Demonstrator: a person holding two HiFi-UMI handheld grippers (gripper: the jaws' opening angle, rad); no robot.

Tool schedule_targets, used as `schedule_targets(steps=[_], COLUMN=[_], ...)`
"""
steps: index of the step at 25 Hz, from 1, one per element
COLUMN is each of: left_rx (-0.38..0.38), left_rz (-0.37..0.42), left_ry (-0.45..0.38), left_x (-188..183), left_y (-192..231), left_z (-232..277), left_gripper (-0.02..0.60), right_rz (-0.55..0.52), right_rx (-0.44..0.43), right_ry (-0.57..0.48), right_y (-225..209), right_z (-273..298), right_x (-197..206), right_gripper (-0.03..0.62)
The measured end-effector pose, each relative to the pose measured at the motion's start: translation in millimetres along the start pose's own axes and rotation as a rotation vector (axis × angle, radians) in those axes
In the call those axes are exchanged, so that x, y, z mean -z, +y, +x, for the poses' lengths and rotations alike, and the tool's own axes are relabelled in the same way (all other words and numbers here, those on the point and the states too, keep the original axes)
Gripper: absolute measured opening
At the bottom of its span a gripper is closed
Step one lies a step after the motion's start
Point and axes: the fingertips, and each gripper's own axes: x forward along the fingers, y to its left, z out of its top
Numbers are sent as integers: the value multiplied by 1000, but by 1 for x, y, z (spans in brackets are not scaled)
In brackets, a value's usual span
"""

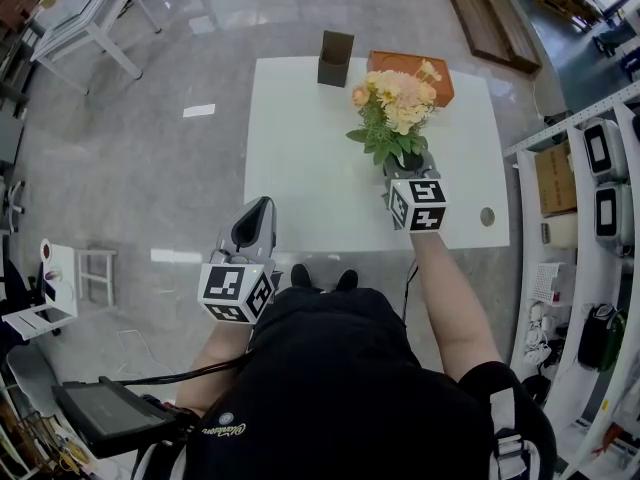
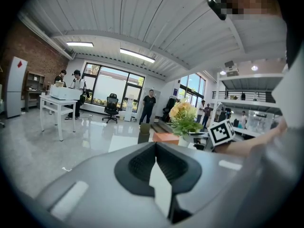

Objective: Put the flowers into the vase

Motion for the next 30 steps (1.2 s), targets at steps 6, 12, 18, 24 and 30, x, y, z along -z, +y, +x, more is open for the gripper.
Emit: schedule_targets(steps=[6,12,18,24,30], left_rx=[0,8,12,19,27], left_rz=[0,1,3,2,4], left_ry=[-7,-9,-12,-15,-15], left_x=[-1,-3,-2,-2,-4], left_y=[1,-2,-2,-3,-6], left_z=[0,1,0,1,2], left_gripper=[6,6,6,6,6], right_rz=[-5,-6,-21,-30,-26], right_rx=[-5,-12,-12,-6,-2], right_ry=[20,30,40,55,55], right_y=[-2,-2,0,2,1], right_z=[0,-3,-8,-13,-19], right_x=[1,0,1,2,2], right_gripper=[114,120,132,133,132])
